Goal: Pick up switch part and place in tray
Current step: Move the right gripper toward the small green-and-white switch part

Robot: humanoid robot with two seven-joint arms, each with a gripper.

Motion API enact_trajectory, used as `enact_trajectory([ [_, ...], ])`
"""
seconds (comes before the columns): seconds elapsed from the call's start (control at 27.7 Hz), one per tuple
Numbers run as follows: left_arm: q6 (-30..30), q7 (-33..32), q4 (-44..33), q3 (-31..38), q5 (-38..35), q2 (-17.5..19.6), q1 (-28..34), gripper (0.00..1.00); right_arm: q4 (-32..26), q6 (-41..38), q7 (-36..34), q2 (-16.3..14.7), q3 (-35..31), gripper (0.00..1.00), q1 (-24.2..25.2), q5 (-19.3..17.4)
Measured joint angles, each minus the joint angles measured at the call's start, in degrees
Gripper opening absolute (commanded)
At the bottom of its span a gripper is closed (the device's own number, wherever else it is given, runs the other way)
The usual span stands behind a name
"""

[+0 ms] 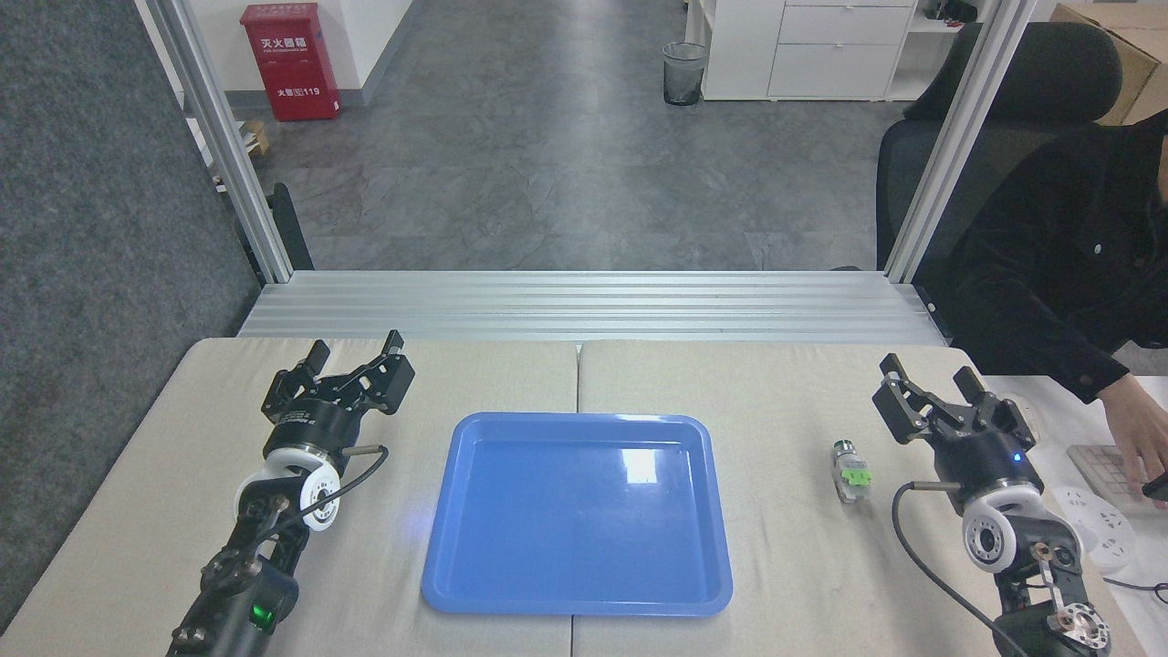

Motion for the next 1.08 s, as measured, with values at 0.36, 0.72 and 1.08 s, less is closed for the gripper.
enact_trajectory([
  [0.36,0.00,0.00,0.00,0.00,0.00,0.00,0.00,1.00,0.17,0.01,0.27,-0.44,0.05,0.98,0.00,0.48],
  [0.72,0.00,0.00,0.00,0.00,0.00,0.00,0.00,1.00,0.89,0.08,-3.08,-1.80,0.08,0.98,0.39,6.61],
  [1.08,0.00,0.00,0.00,-0.01,0.00,0.00,0.00,1.00,1.69,-0.17,-3.56,-3.16,0.69,0.98,0.54,10.66],
])
